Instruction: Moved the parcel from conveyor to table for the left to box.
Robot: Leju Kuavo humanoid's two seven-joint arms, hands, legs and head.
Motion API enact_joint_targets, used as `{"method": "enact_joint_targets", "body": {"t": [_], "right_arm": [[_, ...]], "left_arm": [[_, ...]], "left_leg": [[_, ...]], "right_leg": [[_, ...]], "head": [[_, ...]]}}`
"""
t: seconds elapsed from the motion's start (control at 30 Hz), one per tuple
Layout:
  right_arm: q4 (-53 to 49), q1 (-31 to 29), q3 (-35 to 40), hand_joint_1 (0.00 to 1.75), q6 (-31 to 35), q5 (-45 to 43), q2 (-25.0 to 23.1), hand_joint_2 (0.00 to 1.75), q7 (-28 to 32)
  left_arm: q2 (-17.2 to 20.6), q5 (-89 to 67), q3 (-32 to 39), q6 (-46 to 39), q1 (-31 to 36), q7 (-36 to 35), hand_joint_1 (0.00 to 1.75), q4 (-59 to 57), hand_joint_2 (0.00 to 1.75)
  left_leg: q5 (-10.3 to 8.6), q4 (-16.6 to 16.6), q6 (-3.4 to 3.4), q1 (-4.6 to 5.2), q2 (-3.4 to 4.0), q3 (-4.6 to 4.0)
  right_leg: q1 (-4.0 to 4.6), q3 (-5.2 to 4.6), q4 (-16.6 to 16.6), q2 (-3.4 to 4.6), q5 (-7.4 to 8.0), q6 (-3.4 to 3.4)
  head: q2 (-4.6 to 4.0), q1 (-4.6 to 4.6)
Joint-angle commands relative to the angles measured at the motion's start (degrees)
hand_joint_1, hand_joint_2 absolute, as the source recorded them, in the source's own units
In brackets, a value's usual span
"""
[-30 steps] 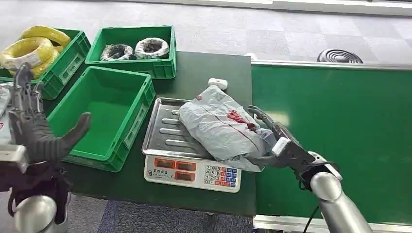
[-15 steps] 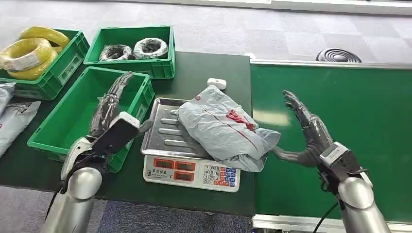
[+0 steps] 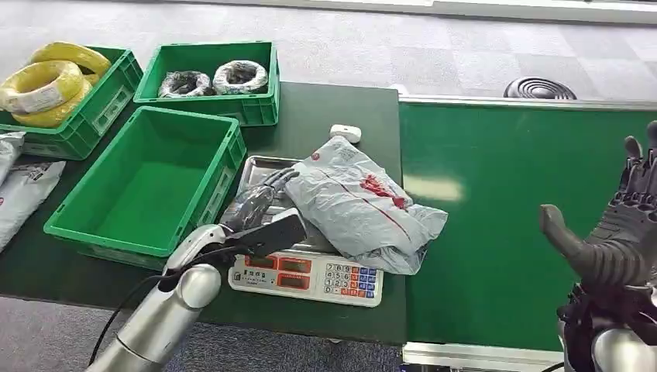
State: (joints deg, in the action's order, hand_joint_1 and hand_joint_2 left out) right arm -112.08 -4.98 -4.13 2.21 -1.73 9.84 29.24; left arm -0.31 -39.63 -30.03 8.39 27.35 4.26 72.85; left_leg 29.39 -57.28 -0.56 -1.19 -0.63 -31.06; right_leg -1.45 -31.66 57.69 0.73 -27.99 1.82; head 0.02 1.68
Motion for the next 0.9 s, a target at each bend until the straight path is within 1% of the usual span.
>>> {"method": "enact_joint_targets", "body": {"t": [0.03,0.1,0.23,0.3,0.33,0.37,0.4,0.43,0.53,0.57,0.63,0.7,0.73,0.77,0.8,0.83,0.9], "right_arm": [[-1.7,-0.4,0.5,0.00,1.3,0.9,-5.1,1.75,-0.1],[-2.0,0.3,0.4,0.00,1.4,1.1,-5.9,1.75,-0.1],[-2.3,1.1,0.0,0.00,1.2,0.9,-7.0,1.75,0.0],[-2.2,1.4,0.2,0.00,0.7,1.0,-7.4,1.75,-0.3],[-2.2,1.4,0.2,0.00,0.7,1.0,-7.4,1.75,-0.3],[-1.8,1.6,0.3,0.00,0.8,1.0,-7.6,1.75,-0.2],[-1.7,1.9,0.2,0.00,0.8,1.0,-7.8,1.75,-0.2],[-1.7,1.9,0.2,0.00,0.8,1.0,-7.8,1.75,-0.2],[-1.5,2.5,-0.1,0.00,0.7,0.9,-7.8,1.75,-0.1],[-1.5,2.6,-0.2,0.00,0.5,0.6,-8.0,1.75,0.0],[-1.5,2.4,-0.1,0.00,0.3,0.5,-8.2,1.75,0.1],[-1.5,1.8,0.4,0.00,0.1,0.6,-8.7,1.75,0.0],[-1.6,1.6,0.5,0.00,-0.1,0.6,-9.1,1.75,-0.2],[-1.9,1.4,0.7,0.00,-0.3,0.7,-9.6,1.75,-0.5],[-2.5,1.4,0.5,0.00,-0.8,0.9,-10.8,1.75,-0.8],[-2.9,1.5,0.4,0.00,-1.2,1.1,-11.6,1.75,-1.1],[-3.6,1.8,0.1,0.00,-1.8,1.3,-12.8,1.75,-1.5]], "left_arm": [[-4.4,2.6,-8.4,0.5,5.0,-0.5,0.00,-10.6,1.75],[-6.0,3.0,-9.9,0.6,6.0,-1.4,0.00,-12.0,1.75],[-7.9,2.5,-11.6,-0.4,6.9,-3.1,0.03,-14.0,1.75],[-9.6,3.4,-10.8,-3.0,6.9,-3.5,0.03,-15.5,1.75],[-9.6,3.4,-10.8,-3.0,6.9,-3.5,0.05,-15.5,1.75],[-10.2,3.6,-10.6,-4.3,6.8,-3.2,0.02,-15.6,1.75],[-10.6,4.4,-10.3,-5.9,6.5,-2.6,0.02,-15.6,1.75],[-10.6,4.4,-10.3,-5.9,6.5,-2.6,0.02,-15.6,1.75],[-11.5,5.8,-10.1,-8.8,6.2,-2.1,0.00,-14.8,1.75],[-11.9,6.5,-9.6,-10.1,5.8,-2.2,0.03,-14.3,1.75],[-12.1,6.7,-9.7,-11.0,5.8,-2.6,0.05,-14.5,1.75],[-12.2,6.5,-10.3,-12.7,6.1,-3.3,0.10,-15.8,1.75],[-12.3,6.6,-10.5,-13.1,6.3,-3.7,0.10,-16.7,1.75],[-12.4,6.5,-10.8,-13.8,6.6,-3.7,0.12,-17.9,1.75],[-12.2,5.5,-11.7,-14.9,7.0,-4.1,0.16,-19.8,1.75],[-12.2,5.2,-12.1,-15.2,7.2,-4.3,0.17,-21.5,1.75],[-12.5,4.8,-12.6,-15.1,7.4,-4.2,0.05,-24.7,1.75]], "left_leg": [[-0.14,0.1,0.06,0.04,-0.15,-0.02],[-0.07,0.0,0.05,0.01,-0.14,-0.02],[-0.07,0.1,0.06,0.03,-0.09,0.00],[-0.04,0.0,0.03,0.01,-0.06,-0.01],[-0.05,0.0,0.02,0.02,-0.09,-0.03],[-0.09,0.1,0.04,0.04,-0.07,0.00],[-0.17,0.2,0.05,0.06,-0.07,0.01],[-0.03,0.0,0.02,0.01,-0.06,-0.02],[-0.03,0.0,0.03,0.01,-0.03,-0.03],[-0.17,0.2,0.08,0.06,-0.01,0.02],[-0.02,0.0,0.03,0.02,-0.01,-0.02],[-0.03,0.1,0.04,0.03,0.02,-0.01],[-0.03,0.1,0.03,0.03,0.03,-0.01],[-0.16,0.3,0.08,0.08,0.08,0.06],[-0.04,0.1,0.03,0.04,0.05,0.00],[-0.10,0.1,0.04,0.06,0.06,0.02],[-0.05,0.1,0.02,0.03,0.01,0.00]], "right_leg": [[0.00,0.03,-0.1,-0.27,0.06,-0.16],[0.02,0.05,0.0,-0.22,0.01,-0.10],[0.01,0.08,-0.1,-0.17,0.03,-0.12],[0.01,0.04,0.0,-0.12,0.01,-0.10],[0.00,0.03,0.0,-0.14,0.01,-0.08],[0.00,0.04,-0.1,-0.16,0.04,-0.14],[-0.01,0.04,-0.1,-0.20,0.10,-0.20],[0.01,0.03,0.0,-0.11,0.01,-0.09],[0.01,0.01,0.0,-0.08,0.02,-0.08],[-0.01,0.04,-0.2,-0.16,0.13,-0.20],[0.00,0.02,0.0,-0.06,0.01,-0.08],[0.00,0.02,0.0,-0.04,0.03,-0.09],[0.00,0.02,0.0,-0.03,0.03,-0.08],[-0.03,0.05,-0.2,-0.06,0.14,-0.20],[-0.01,0.02,0.0,-0.02,0.04,-0.11],[-0.02,0.02,-0.1,-0.04,0.08,-0.17],[-0.01,0.02,0.0,-0.05,0.03,-0.10]], "head": [[0.00,0.00],[0.00,0.00],[0.00,-0.02],[0.00,-0.02],[0.00,0.00],[0.00,0.00],[0.00,0.00],[0.00,0.00],[0.00,0.00],[0.00,0.00],[0.00,-0.02],[0.00,0.00],[0.00,0.00],[0.00,0.00],[0.00,0.00],[0.00,0.00],[0.00,0.00]]}}
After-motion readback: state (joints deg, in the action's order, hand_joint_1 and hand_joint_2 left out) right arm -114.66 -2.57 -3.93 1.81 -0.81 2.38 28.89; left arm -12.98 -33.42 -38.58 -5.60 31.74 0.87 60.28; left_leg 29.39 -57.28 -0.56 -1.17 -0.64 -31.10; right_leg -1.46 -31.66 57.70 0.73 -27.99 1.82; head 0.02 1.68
